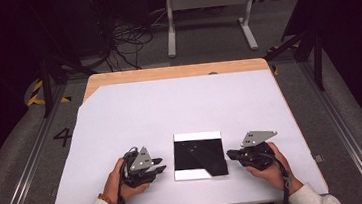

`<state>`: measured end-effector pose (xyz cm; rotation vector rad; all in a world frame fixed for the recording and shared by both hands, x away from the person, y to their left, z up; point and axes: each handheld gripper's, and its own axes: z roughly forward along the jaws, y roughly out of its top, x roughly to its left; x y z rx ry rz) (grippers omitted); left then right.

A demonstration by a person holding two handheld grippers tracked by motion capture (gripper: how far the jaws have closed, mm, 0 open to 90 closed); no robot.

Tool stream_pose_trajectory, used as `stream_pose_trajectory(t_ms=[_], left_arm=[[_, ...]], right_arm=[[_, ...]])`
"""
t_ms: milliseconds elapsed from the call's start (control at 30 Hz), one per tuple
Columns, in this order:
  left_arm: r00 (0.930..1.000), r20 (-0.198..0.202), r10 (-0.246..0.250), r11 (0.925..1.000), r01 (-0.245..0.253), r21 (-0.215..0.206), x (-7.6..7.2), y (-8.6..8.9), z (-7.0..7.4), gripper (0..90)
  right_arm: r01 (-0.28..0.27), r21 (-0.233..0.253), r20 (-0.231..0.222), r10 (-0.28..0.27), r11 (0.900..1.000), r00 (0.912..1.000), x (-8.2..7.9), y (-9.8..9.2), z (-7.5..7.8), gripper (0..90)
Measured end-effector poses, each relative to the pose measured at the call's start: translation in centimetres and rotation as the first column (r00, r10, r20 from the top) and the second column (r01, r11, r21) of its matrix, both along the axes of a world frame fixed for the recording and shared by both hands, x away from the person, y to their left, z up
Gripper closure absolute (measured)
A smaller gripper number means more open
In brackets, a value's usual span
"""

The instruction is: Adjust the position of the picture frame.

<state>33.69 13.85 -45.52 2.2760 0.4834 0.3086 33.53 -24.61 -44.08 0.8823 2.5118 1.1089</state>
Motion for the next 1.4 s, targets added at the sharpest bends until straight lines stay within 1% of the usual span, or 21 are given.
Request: stream_pose_trajectory(t_ms=[33,100,167,200,267,300,333,400,433,467,500,600,733,833,933,967,1133,1200,1333,1400], left_arm=[[1.0000,0.000,-0.001,1.0000,0.001,-0.007,-0.1,0.3,0.0,67.1],[0.9999,0.002,0.011,0.9999,-0.011,-0.012,-0.3,0.8,0.0,61.7],[0.9999,0.000,0.013,0.9998,-0.013,-0.015,-0.4,0.9,0.0,56.5],[0.9998,0.002,0.020,0.9996,-0.020,-0.018,-0.6,1.1,-0.1,56.5],[0.9988,0.005,0.048,0.9988,-0.048,-0.012,-1.0,1.7,-0.2,47.7],[0.9988,0.005,0.048,0.9988,-0.048,-0.012,-1.0,1.7,-0.2,45.6],[0.9977,0.001,0.067,0.9977,-0.067,-0.012,-1.2,1.9,-0.4,43.8],[0.9973,0.001,0.074,0.9972,-0.074,-0.012,-1.3,2.1,-0.4,42.5],[0.9967,-0.001,0.081,0.9967,-0.081,-0.009,-1.5,2.3,-0.4,40.9],[0.9958,0.001,0.092,0.9956,-0.092,-0.016,-1.7,2.6,-0.4,38.8],[0.9958,0.001,0.092,0.9956,-0.092,-0.016,-1.7,2.6,-0.4,37.8],[0.9946,-0.003,0.103,0.9944,-0.104,-0.021,-2.0,3.0,-0.4,36.7],[0.9936,-0.006,0.113,0.9934,-0.113,-0.022,-1.9,3.0,-0.4,33.8],[0.9932,-0.004,0.116,0.9931,-0.116,-0.017,-1.6,2.9,-0.5,32.2],[0.9909,-0.012,0.134,0.9906,-0.135,-0.025,-1.4,2.9,-0.6,29.6],[0.9906,-0.011,0.136,0.9905,-0.136,-0.018,-1.4,2.9,-0.6,29.6],[0.9911,-0.009,0.133,0.9909,-0.133,-0.022,-1.5,3.0,-0.6,29.4],[0.9914,-0.004,0.131,0.9913,-0.131,-0.014,-1.5,2.8,-0.6,29.2],[0.9920,-0.009,0.126,0.9920,-0.126,-0.009,-1.5,2.8,-0.7,28.7],[0.9920,-0.015,0.126,0.9920,-0.126,-0.010,-1.3,2.6,-0.8,27.7]], right_arm=[[0.001,0.000,0.003,-0.001,1.000,1.0000,-0.1,-0.1,0.1,86.6],[-0.004,-0.002,-0.003,0.004,1.000,1.0000,-0.2,-0.2,0.2,85.5],[-0.006,-0.001,-0.006,0.006,1.000,1.0000,-0.4,-0.3,0.3,85.1],[-0.010,-0.002,-0.009,0.010,1.000,0.9999,-0.4,-0.3,0.3,85.1],[-0.025,-0.010,-0.018,0.025,1.000,0.9995,-0.8,-0.4,0.4,84.2],[-0.025,-0.010,-0.018,0.025,1.000,0.9995,-0.8,-0.4,0.4,84.2],[-0.044,-0.019,-0.034,0.043,0.999,0.9985,-1.1,-0.3,0.4,84.2],[-0.048,-0.026,-0.036,0.047,0.999,0.9982,-1.2,-0.3,0.4,84.2],[-0.054,-0.030,-0.039,0.053,0.998,0.9979,-1.4,-0.2,0.4,84.2],[-0.066,-0.037,-0.046,0.064,0.997,0.9969,-1.7,-0.1,0.4,84.2],[-0.066,-0.037,-0.046,0.064,0.997,0.9969,-1.7,-0.1,0.4,84.2],[-0.078,-0.050,-0.060,0.075,0.996,0.9953,-2.0,0.1,0.3,84.2],[-0.101,-0.075,-0.095,0.094,0.992,0.9910,-2.5,0.3,0.2,84.2],[-0.119,-0.093,-0.104,0.109,0.989,0.9886,-2.7,0.7,0.2,84.4],[-0.126,-0.116,-0.111,0.113,0.985,0.9874,-2.9,1.0,0.1,85.6],[-0.131,-0.121,-0.108,0.118,0.984,0.9870,-3.0,1.1,0.2,85.6],[-0.140,-0.143,-0.127,0.122,0.980,0.9844,-3.1,1.3,0.5,85.9],[-0.150,-0.156,-0.130,0.130,0.976,0.9829,-3.2,1.4,0.5,85.9],[-0.162,-0.153,-0.146,0.140,0.975,0.9794,-3.3,1.4,0.6,85.4],[-0.172,-0.157,-0.164,0.146,0.973,0.9756,-3.3,1.6,0.5,84.1]])
